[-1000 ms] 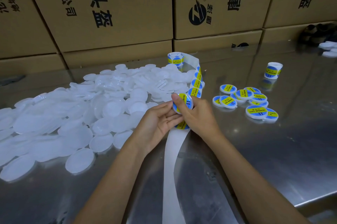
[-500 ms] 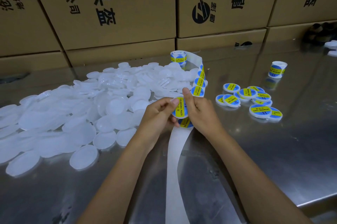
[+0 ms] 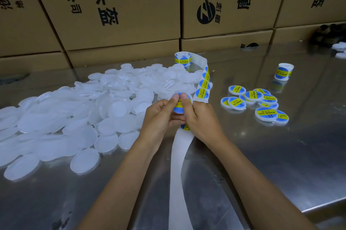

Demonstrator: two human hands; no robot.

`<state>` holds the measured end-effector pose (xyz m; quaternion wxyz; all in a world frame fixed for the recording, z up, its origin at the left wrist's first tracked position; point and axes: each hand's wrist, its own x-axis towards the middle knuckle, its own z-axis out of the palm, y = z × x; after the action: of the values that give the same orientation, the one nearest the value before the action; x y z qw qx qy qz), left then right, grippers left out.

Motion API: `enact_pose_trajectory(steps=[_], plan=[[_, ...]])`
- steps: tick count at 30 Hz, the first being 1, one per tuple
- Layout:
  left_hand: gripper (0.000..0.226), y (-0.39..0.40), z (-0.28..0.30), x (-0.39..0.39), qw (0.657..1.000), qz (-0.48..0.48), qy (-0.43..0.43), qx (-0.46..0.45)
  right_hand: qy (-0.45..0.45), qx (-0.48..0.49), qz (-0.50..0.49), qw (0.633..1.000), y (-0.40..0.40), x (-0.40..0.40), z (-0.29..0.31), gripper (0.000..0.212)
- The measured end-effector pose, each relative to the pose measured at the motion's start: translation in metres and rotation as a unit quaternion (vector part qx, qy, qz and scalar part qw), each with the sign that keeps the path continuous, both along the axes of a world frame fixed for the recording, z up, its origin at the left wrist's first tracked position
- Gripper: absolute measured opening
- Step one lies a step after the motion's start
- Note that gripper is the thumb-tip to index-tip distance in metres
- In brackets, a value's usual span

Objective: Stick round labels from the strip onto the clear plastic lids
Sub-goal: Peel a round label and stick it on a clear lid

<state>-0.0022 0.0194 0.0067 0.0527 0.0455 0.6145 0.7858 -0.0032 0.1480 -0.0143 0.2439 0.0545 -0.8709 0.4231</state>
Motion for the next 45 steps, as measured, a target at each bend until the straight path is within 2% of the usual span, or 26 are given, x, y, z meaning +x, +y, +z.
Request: enact_pose_trajectory(steps=[3, 8, 10, 12, 16, 21, 23, 27, 31, 40, 43, 45], plan=[[0.049, 0.001, -0.002, 0.000, 0.999, 0.037, 0.018, -0.029, -0.010, 0.004, 0.024, 1.000, -0.006, 0.002, 0.002, 0.063], [0.056, 0.002, -0.005, -0.001, 0.975, 0.099, 0.084, -0.178, -0.053, -0.053, 0.063, 0.995, -0.007, 0.002, 0.004, 0.066], [0.058, 0.001, -0.006, -0.001, 0.967, 0.113, 0.096, -0.208, -0.060, -0.070, 0.049, 0.995, -0.007, 0.003, 0.005, 0.065], [0.060, 0.001, -0.008, 0.000, 0.962, 0.122, 0.104, -0.223, -0.053, -0.071, 0.026, 0.996, -0.007, 0.003, 0.006, 0.063], [0.062, 0.000, -0.010, -0.001, 0.955, 0.122, 0.106, -0.250, -0.041, 0.000, 0.012, 0.999, -0.007, 0.004, 0.005, 0.064], [0.063, 0.001, -0.010, -0.001, 0.942, 0.111, 0.096, -0.301, -0.007, 0.055, -0.010, 0.998, -0.006, 0.001, 0.004, 0.053], [0.063, 0.002, -0.011, -0.002, 0.938, 0.105, 0.102, -0.314, -0.010, 0.046, -0.010, 0.999, -0.006, 0.000, 0.004, 0.051], [0.063, 0.000, -0.009, -0.001, 0.933, 0.127, 0.122, -0.313, -0.040, -0.006, 0.018, 0.999, -0.005, 0.002, 0.003, 0.062], [0.060, -0.001, -0.009, 0.001, 0.922, 0.153, 0.140, -0.328, -0.065, 0.011, 0.026, 0.998, -0.005, 0.002, 0.002, 0.073], [0.054, 0.003, -0.011, 0.001, 0.920, 0.095, 0.146, -0.352, -0.050, 0.027, 0.006, 0.998, 0.000, 0.004, 0.007, 0.058], [0.047, 0.005, -0.016, -0.005, 0.902, 0.110, 0.158, -0.386, -0.091, -0.006, 0.044, 0.995, 0.004, 0.003, 0.008, 0.056], [0.050, 0.001, -0.020, -0.010, 0.898, 0.127, 0.149, -0.394, -0.129, -0.023, 0.084, 0.988, 0.008, 0.002, 0.009, 0.053]])
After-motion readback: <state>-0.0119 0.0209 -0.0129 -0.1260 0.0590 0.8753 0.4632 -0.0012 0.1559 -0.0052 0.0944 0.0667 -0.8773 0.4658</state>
